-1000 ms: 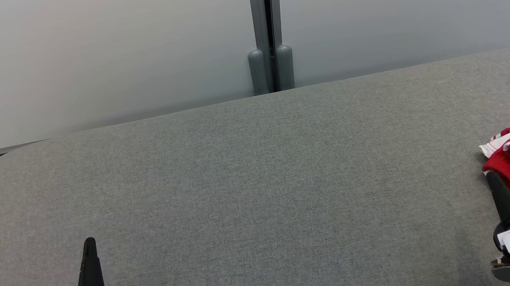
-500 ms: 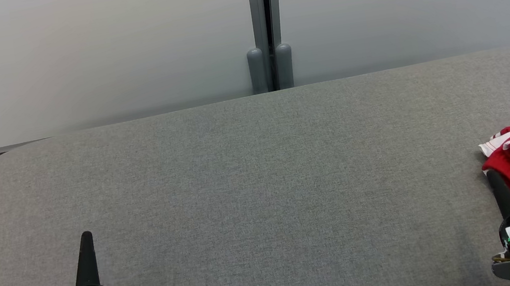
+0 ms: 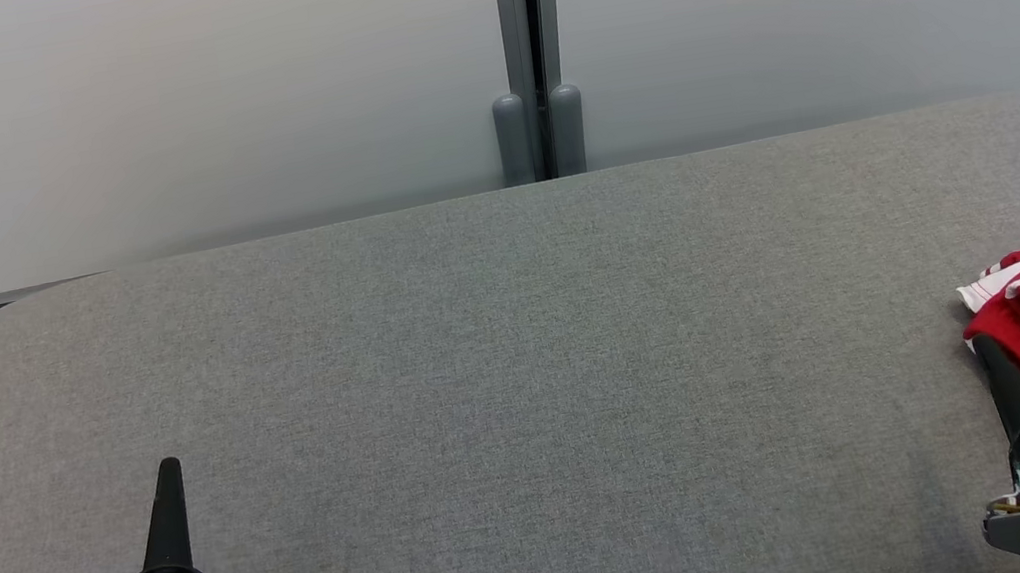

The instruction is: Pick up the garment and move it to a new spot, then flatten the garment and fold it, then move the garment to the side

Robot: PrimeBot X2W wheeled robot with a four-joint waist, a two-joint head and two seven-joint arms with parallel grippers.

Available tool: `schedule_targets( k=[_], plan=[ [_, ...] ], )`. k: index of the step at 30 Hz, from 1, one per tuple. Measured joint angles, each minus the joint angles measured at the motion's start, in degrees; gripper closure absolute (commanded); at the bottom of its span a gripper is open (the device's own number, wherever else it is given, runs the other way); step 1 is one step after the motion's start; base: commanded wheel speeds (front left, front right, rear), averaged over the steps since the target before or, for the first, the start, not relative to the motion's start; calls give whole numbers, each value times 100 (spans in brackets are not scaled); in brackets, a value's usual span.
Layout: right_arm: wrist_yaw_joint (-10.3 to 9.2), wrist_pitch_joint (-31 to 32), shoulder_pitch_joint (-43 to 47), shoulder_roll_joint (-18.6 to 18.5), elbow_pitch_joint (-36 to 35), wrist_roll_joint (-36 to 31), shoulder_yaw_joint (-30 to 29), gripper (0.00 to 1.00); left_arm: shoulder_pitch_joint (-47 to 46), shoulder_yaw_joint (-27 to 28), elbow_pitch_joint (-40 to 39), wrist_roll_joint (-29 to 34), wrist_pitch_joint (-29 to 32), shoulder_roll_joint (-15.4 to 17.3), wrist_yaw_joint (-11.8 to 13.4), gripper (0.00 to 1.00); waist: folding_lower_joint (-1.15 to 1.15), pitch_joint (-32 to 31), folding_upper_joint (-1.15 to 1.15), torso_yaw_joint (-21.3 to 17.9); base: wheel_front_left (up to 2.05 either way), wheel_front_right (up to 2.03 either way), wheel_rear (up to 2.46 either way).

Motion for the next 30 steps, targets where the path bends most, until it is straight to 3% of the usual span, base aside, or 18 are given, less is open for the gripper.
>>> schedule_targets(
  k=[30],
  plan=[
    [-1,336,-36,85,-51,1254,-189,100,-126,124,-38,-1258,332,-14,-48,100,0,48,0,-20,0,0,0]
  ],
)
